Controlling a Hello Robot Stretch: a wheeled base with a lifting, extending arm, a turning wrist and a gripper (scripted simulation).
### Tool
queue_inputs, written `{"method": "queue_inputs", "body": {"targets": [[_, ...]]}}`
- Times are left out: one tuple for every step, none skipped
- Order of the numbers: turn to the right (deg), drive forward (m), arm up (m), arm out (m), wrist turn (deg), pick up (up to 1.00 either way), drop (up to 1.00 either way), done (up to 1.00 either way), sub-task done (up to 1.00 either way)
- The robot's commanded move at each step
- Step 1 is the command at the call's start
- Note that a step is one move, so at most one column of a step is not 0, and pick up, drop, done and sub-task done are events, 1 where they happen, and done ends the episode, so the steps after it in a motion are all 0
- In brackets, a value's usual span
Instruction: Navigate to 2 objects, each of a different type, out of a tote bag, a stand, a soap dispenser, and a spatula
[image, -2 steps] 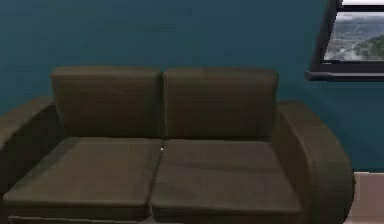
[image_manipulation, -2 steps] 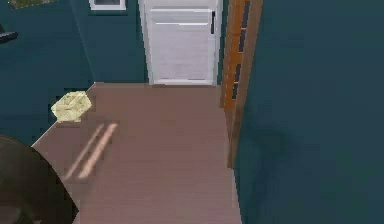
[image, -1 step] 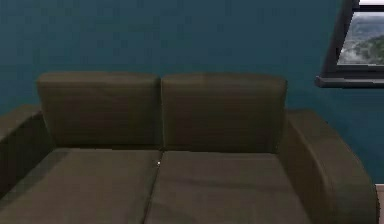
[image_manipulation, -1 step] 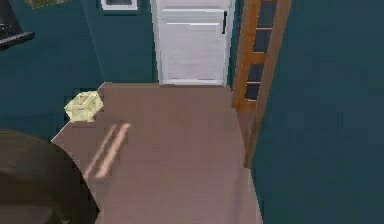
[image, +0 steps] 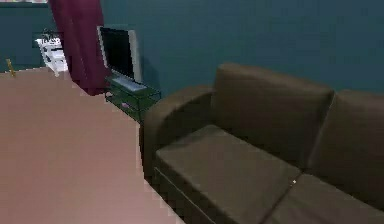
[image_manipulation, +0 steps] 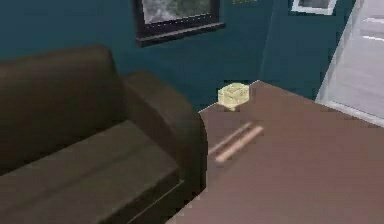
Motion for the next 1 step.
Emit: {"method": "queue_inputs", "body": {"targets": [[-42.0,0.00,0.00,0.00,0.0,0.00,0.00,0.00,0.00]]}}
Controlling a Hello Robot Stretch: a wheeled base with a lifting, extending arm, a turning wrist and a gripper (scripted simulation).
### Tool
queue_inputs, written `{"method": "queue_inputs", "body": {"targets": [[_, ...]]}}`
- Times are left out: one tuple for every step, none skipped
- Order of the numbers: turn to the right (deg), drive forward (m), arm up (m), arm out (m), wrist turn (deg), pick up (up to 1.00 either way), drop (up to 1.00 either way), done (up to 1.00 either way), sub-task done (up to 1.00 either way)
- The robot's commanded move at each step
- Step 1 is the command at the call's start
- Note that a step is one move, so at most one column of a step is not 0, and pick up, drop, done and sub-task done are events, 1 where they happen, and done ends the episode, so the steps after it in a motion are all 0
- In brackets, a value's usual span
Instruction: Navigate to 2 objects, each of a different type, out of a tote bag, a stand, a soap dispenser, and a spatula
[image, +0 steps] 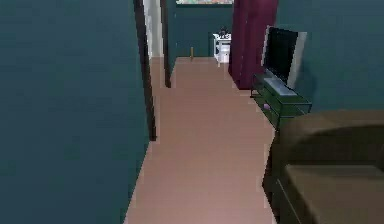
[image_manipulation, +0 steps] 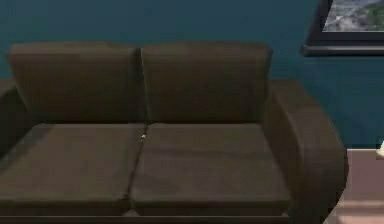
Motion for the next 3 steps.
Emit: {"method": "queue_inputs", "body": {"targets": [[0.0,1.00,0.00,0.00,0.0,0.00,0.00,0.00,0.00],[0.0,0.45,0.00,0.00,0.0,0.00,0.00,0.00,0.00],[45.0,0.00,0.00,0.00,0.0,0.00,0.00,0.00,0.00]]}}
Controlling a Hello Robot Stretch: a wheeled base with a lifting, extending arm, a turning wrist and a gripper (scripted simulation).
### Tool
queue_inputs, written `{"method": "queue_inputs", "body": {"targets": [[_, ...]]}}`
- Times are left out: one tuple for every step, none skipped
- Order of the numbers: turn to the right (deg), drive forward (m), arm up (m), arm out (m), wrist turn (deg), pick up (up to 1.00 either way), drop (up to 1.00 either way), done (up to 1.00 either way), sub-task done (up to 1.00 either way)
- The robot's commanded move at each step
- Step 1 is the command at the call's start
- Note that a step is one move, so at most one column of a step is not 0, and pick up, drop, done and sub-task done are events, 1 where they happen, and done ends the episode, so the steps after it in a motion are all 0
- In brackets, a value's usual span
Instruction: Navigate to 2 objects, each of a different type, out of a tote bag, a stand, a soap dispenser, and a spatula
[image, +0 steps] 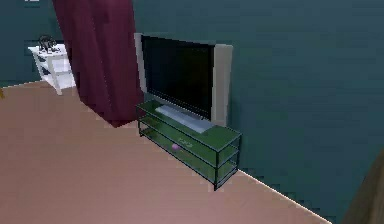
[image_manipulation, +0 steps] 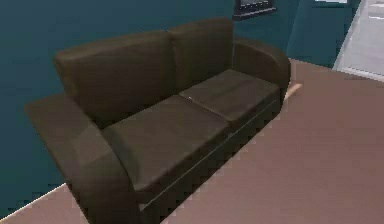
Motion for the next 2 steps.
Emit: {"method": "queue_inputs", "body": {"targets": [[21.0,0.00,0.00,0.00,0.0,0.00,0.00,0.00,0.00],[0.0,0.55,0.00,0.00,0.0,0.00,0.00,0.00,0.00]]}}
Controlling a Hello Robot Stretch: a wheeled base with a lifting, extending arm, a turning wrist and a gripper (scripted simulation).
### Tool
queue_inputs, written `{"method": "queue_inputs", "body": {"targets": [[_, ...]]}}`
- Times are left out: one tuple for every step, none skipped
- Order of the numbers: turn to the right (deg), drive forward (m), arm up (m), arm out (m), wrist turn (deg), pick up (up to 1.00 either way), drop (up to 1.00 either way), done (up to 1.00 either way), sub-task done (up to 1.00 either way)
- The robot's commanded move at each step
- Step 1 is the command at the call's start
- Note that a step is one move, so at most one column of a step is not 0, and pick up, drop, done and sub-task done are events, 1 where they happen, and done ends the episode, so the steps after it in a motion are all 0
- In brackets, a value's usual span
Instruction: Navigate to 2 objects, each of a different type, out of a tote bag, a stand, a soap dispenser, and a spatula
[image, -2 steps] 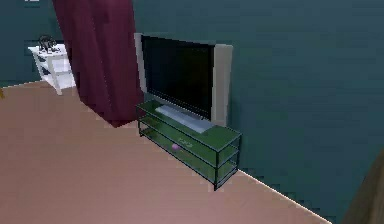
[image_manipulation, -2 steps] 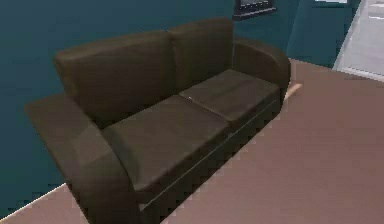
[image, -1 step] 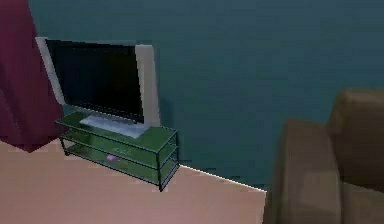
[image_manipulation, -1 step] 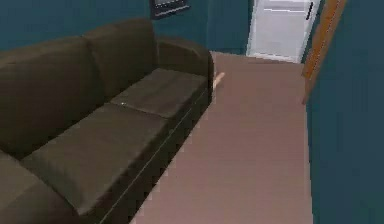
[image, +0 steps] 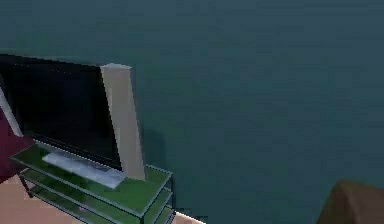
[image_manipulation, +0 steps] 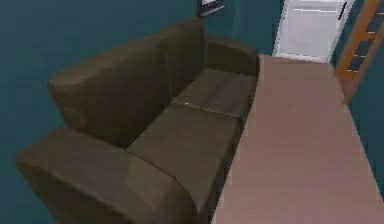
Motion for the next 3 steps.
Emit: {"method": "queue_inputs", "body": {"targets": [[-33.0,0.00,0.00,0.00,0.0,0.00,0.00,0.00,0.00],[0.0,0.00,0.00,0.00,0.0,0.00,0.00,0.00,1.00],[-45.0,0.00,0.00,0.00,0.0,0.00,0.00,0.00,0.00]]}}
